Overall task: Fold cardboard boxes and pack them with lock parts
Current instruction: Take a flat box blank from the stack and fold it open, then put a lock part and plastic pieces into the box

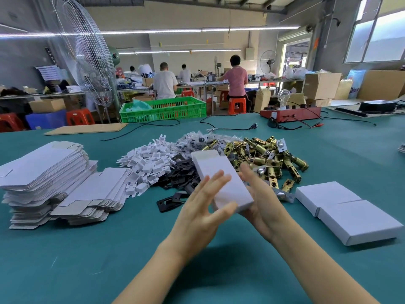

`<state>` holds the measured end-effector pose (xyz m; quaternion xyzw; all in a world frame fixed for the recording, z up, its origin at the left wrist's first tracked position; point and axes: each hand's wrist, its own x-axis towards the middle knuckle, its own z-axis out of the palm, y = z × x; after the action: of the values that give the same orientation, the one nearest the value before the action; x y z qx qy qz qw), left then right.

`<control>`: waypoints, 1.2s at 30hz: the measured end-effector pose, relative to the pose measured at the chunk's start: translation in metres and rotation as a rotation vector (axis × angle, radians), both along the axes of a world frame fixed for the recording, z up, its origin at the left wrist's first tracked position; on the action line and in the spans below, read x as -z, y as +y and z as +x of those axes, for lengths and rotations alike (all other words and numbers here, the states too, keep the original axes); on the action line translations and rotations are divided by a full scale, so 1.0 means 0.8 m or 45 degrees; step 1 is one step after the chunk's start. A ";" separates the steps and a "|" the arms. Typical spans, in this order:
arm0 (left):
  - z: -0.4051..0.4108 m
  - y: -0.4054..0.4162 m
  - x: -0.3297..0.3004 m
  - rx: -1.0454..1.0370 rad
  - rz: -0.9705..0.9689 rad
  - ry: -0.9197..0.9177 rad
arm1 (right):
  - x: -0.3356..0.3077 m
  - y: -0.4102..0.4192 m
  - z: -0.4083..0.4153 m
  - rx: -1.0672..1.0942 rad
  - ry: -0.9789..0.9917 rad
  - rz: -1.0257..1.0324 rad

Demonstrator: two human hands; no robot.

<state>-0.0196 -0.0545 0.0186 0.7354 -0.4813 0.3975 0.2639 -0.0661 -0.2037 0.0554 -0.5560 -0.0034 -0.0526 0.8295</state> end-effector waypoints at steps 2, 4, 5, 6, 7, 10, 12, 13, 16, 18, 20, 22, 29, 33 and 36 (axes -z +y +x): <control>0.006 0.001 0.015 0.044 0.016 -0.158 | 0.009 -0.005 0.007 0.096 0.014 -0.060; 0.015 0.004 0.022 -0.032 0.023 -0.007 | 0.018 -0.011 0.013 0.131 -0.008 -0.058; 0.015 0.006 0.024 -0.062 0.030 0.123 | 0.023 -0.013 0.015 0.138 -0.032 -0.066; 0.014 0.009 0.025 -0.082 0.047 0.259 | 0.028 -0.014 0.017 0.158 -0.053 -0.095; 0.011 0.011 0.025 -0.074 0.018 0.403 | 0.033 -0.014 0.019 0.185 -0.069 -0.137; 0.011 0.009 0.022 -0.082 -0.317 0.740 | 0.048 -0.013 0.025 0.165 -0.096 -0.201; 0.011 0.010 0.015 -0.005 -0.491 1.122 | 0.054 -0.012 0.026 0.032 -0.121 -0.206; 0.013 0.012 0.013 0.097 -0.546 1.314 | 0.056 -0.012 0.027 -0.051 -0.126 -0.202; 0.020 0.019 0.019 0.189 -0.600 1.517 | 0.062 -0.010 0.029 -0.178 -0.125 -0.323; 0.020 0.019 0.020 0.201 -0.608 1.522 | 0.065 -0.010 0.030 -0.145 -0.124 -0.516; 0.020 0.019 0.021 0.222 -0.588 1.548 | 0.066 -0.008 0.030 -0.110 -0.133 -0.635; 0.022 0.020 0.022 0.235 -0.524 1.573 | 0.065 -0.007 0.030 -0.102 -0.142 -0.686; 0.029 0.020 0.027 0.168 -0.465 1.579 | 0.066 -0.009 0.029 -0.101 -0.119 -0.699; 0.033 0.020 0.026 0.167 -0.468 1.603 | 0.063 -0.017 0.033 -0.021 -0.037 -0.528; 0.034 0.022 0.025 0.159 -0.449 1.627 | 0.053 -0.031 0.039 0.258 0.059 -0.273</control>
<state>0.0074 -0.0373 -0.0015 0.7430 -0.1997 -0.0599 0.6360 -0.0352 -0.2285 0.0130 -0.6398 0.0661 -0.1225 0.7558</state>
